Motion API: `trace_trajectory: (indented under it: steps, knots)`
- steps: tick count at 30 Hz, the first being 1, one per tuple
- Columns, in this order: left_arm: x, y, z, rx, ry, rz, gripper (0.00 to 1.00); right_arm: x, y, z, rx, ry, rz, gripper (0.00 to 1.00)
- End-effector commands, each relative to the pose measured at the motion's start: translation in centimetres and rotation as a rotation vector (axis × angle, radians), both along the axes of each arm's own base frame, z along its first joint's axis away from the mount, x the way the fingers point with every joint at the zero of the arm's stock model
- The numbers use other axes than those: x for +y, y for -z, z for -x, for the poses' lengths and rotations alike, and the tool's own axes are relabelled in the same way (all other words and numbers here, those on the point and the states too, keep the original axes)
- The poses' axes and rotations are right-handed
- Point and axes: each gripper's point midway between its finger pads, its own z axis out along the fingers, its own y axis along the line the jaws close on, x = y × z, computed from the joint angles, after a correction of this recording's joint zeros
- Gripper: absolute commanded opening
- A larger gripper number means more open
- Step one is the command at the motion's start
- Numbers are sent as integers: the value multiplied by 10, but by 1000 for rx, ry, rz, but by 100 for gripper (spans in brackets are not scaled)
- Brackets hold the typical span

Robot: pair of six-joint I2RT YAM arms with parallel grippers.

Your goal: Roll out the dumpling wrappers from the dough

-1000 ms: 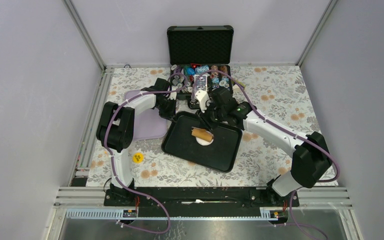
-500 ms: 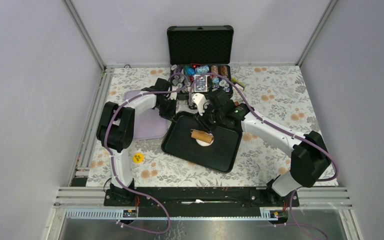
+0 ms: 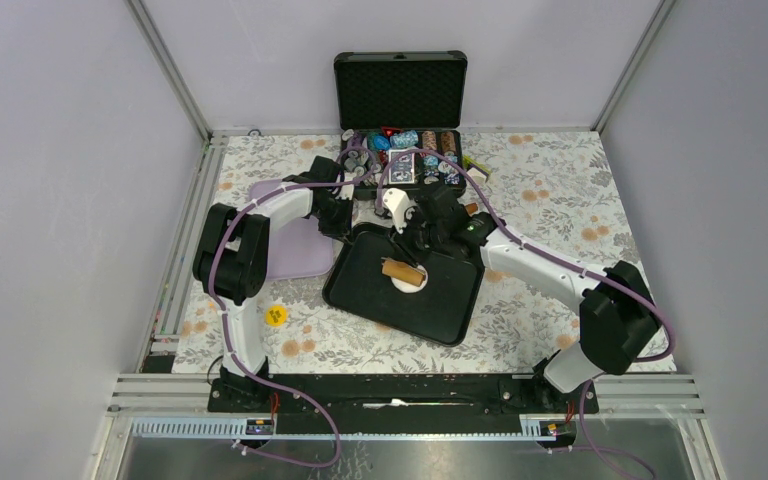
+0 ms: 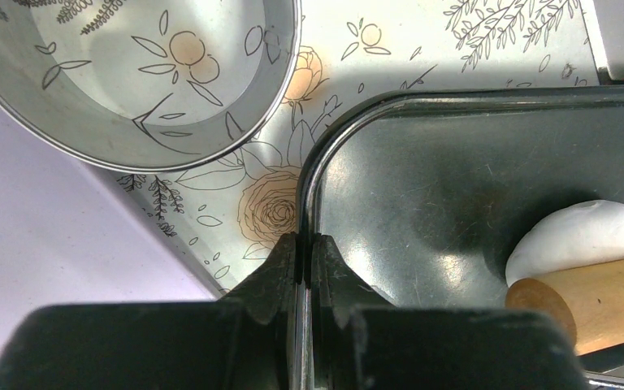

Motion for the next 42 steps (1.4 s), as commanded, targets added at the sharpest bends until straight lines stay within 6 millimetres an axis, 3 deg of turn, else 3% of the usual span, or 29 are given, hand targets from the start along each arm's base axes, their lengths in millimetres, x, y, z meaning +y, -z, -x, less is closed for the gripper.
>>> trace_trajectory:
  steps: [1, 3, 7, 9, 11, 14, 20, 24, 29, 32, 34, 38, 42]
  knots:
    - [16, 37, 30, 121, -11, -115, 0, -36, 54, 14, 89, 25, 213, 0]
    - [16, 37, 30, 118, -11, -113, 0, -28, 27, 8, 42, 10, 167, 0]
    - [16, 37, 30, 119, -9, -112, 0, -13, -52, -12, -122, 11, 43, 0]
    - [16, 36, 30, 117, -8, -110, 0, -12, -81, -19, -186, 25, 10, 0]
    - [16, 36, 30, 117, -7, -109, 0, -13, -97, -23, -229, 32, -4, 0]
    - [15, 36, 30, 117, -7, -108, 0, -16, -90, -24, -231, 35, 16, 0]
    - [15, 36, 30, 116, -7, -108, 0, -22, -20, -17, -141, 27, 100, 0]
    - [15, 36, 30, 117, -7, -109, 0, -28, 28, -1, -37, 5, 154, 0]
    - [15, 36, 30, 117, -6, -107, 0, -34, 52, 15, 36, -18, 175, 0]
    - [15, 37, 30, 119, -7, -108, 0, -34, 48, 17, 24, -20, 164, 0]
    - [15, 36, 30, 117, -7, -108, 0, -38, 34, -5, -76, 68, 164, 0]
    - [15, 37, 29, 117, -9, -109, 0, -48, -23, -53, -317, 237, 150, 0]
    - [15, 37, 30, 118, -9, -110, 0, -33, -87, -58, -402, 225, 12, 0]
